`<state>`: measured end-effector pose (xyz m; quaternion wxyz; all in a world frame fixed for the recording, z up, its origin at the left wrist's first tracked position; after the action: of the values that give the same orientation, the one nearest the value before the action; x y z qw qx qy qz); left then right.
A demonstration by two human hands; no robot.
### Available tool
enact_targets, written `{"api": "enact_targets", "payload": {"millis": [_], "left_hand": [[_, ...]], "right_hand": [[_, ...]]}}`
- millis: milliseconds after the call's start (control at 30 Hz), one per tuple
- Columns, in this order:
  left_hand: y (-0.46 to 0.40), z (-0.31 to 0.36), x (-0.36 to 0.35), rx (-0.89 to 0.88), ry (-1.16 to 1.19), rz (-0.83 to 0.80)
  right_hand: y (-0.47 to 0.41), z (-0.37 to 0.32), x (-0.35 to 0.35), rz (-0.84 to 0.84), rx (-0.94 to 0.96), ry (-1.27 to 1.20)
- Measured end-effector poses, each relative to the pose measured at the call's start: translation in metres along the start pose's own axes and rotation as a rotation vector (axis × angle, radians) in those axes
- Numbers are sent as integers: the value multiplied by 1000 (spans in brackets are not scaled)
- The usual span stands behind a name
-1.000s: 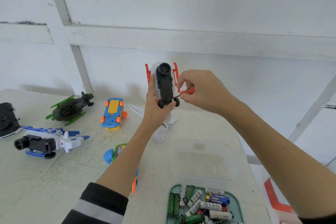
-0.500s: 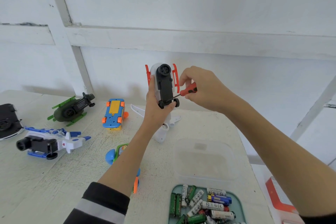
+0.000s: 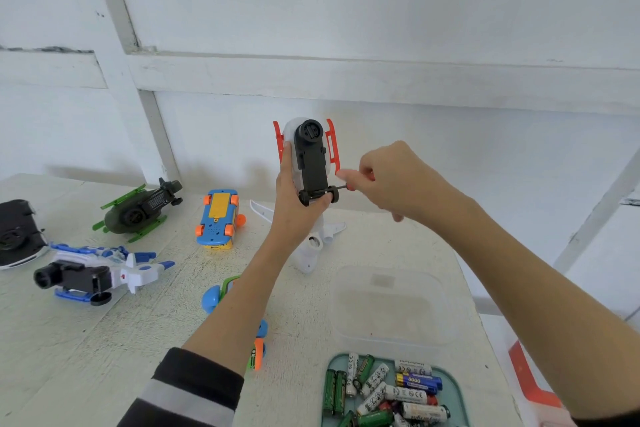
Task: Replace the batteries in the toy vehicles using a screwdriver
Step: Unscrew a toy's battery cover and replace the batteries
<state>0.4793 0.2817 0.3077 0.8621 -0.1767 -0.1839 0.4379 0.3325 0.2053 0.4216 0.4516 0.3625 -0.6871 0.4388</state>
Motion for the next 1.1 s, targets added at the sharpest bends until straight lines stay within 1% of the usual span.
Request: {"api": "enact_targets", "payload": {"millis": [67,133,233,333,467,767,1100], "left_hand": [[2,2,-1,-7,-9,-3],[4,1,-1,-13,-1,-15],[7,0,0,2,24,-44],[9,1,4,40,64,-89],[11,3,10,54,115,-121],[16,15,13,59,114,-197],[18,23,14,10,69,-127]], "right_hand": [[-1,1,0,61,20,52],[0,0,0,104,66,19],[4,1,0,49,98,55],[6,12,0,-14,83,96],[15,26,3,93,43,-63],[17,30,-8,47,77,-66],[17,31,-12,43,100,-44]]}}
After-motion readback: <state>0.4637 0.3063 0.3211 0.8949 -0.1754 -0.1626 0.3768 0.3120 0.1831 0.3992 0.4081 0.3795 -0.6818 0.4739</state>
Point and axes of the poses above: each hand's wrist, its own y-axis away from the middle knuckle, its own x-axis out of the back of the hand, z = x × y, the point moved 1 cm from there along -y, towards the middle knuckle, and after that the axes turned 1 degree about -y, right-handed, at the moved point
